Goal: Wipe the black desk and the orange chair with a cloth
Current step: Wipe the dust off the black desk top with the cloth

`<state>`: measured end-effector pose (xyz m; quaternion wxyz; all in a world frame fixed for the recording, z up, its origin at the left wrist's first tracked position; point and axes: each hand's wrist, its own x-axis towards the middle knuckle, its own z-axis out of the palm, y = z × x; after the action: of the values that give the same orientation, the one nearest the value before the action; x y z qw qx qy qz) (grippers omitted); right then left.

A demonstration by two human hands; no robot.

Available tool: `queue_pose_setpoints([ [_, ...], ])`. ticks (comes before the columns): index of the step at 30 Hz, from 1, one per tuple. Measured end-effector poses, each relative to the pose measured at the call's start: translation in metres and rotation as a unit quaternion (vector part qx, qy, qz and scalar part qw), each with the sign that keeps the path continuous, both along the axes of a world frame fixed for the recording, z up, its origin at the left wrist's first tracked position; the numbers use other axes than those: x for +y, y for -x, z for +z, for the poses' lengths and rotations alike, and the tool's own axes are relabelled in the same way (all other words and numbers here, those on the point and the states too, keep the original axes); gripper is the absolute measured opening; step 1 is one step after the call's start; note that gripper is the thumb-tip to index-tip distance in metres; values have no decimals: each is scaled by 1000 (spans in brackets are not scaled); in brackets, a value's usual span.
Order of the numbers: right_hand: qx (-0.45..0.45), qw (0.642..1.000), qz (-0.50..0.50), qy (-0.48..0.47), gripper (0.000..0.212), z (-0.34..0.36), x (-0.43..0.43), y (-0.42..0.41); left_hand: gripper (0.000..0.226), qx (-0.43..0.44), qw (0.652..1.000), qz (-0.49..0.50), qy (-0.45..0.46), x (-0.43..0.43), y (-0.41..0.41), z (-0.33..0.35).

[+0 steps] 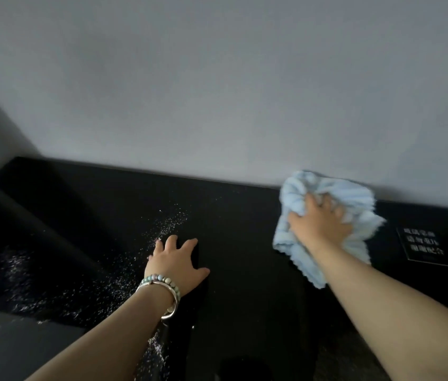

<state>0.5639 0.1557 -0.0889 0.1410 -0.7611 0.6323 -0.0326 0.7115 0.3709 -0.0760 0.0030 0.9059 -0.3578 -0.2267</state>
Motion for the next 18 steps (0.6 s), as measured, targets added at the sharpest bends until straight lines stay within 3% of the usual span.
queue_pose_setpoints([
  [4,-30,972,232,2,43,3,64,-75,65,29,999,-4,19,3,-5,3],
  [6,-118,949,293,-23,33,9,85,-93,52,72,994,1,88,11,-13,6],
  [9,-221,946,231,54,17,22,74,-90,47,41,986,26,157,35,-30,12],
  [11,-174,970,119,123,19,21,40,-75,50,-9,989,52,138,50,-44,13],
  [14,-18,1000,-4,-14,45,16,6,-64,56,-19,993,91,72,58,-64,12],
  [16,12,998,-6,-54,50,13,6,-82,58,1,994,101,39,55,-75,7],
  [18,15,997,57,-49,50,14,21,-107,57,31,994,103,23,50,-79,2],
])
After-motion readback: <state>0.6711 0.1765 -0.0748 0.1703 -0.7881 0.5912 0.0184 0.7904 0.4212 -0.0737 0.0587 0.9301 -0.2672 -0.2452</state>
